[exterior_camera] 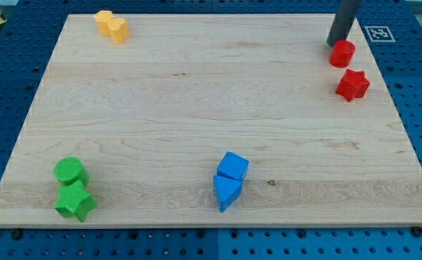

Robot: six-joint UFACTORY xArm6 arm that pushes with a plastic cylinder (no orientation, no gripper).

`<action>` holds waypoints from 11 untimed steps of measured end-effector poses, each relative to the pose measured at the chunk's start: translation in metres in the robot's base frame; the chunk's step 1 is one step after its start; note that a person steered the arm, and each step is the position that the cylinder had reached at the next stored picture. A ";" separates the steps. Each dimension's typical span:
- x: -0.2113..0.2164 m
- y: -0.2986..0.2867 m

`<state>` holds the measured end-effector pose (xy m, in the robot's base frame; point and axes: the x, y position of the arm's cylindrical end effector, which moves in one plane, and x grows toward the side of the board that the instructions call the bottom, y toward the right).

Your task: Place the arm towards the bottom right of the yellow heart

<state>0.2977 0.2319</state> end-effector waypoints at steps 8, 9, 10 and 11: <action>0.043 -0.291; 0.044 -0.291; 0.048 -0.298; 0.058 -0.324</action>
